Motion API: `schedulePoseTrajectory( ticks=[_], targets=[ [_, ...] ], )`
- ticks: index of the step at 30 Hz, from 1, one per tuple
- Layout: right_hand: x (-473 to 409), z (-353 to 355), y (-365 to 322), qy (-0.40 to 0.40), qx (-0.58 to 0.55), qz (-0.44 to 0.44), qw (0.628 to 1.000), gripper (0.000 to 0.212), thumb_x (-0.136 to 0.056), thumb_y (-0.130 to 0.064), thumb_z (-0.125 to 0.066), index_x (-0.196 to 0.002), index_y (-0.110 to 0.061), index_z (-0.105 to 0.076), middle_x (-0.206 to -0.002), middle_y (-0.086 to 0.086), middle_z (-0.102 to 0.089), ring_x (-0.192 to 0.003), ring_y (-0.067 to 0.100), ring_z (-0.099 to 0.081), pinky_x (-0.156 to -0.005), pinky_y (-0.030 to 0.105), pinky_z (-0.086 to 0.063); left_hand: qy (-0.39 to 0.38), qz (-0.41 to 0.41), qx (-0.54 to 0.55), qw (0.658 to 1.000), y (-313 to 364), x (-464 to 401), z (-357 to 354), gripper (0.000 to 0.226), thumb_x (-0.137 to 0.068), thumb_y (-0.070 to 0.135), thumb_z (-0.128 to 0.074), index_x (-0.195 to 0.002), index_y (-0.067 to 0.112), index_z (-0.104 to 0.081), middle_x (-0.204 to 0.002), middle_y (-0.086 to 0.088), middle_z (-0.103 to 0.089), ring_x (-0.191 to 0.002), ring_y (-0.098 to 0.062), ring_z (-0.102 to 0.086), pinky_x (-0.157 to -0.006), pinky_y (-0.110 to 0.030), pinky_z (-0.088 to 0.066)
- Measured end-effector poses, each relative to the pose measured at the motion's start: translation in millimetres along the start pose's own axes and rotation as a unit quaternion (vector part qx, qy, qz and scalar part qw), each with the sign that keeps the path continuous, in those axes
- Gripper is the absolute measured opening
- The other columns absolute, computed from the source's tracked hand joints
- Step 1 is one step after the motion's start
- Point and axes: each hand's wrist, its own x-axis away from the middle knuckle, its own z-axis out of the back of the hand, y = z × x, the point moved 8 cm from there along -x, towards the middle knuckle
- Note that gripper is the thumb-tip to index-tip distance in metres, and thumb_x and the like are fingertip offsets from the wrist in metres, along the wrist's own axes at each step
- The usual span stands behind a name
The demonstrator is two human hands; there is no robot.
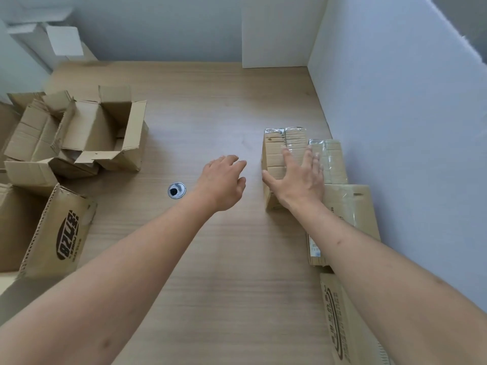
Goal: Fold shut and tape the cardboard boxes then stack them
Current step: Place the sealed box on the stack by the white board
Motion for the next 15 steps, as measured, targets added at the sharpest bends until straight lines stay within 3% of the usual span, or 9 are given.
schedulePoseTrajectory(
  ticks=[5,15],
  targets=[
    [32.5,32.8,-27.8,-0.012,-0.067,0.078,0.995,0.063,-0.088,-0.060,-0.056,-0.144,-0.031,-0.053,-0.153,0.004,-0.047,-0.144,0.026,-0.037,-0.114,0.041,-0.035,0.011,0.003,0.000,1.000,0.3,31.1,27.6,0.046,-0.105,0.032,-0.046,-0.147,0.016,-0.047,-0.155,-0.006,-0.043,-0.141,-0.027,-0.040,-0.114,-0.042,-0.033],
    [127.2,61.5,-112.7,-0.061,-0.037,0.231,0.970,0.057,-0.097,-0.058,-0.049,-0.148,-0.033,-0.051,-0.159,0.001,-0.042,-0.150,0.021,-0.032,-0.113,0.045,-0.038,0.050,0.054,0.017,0.997,-36.3,145.6,70.9,0.048,-0.105,0.034,-0.046,-0.150,0.017,-0.045,-0.157,-0.007,-0.041,-0.144,-0.026,-0.038,-0.116,-0.040,-0.030]
  ],
)
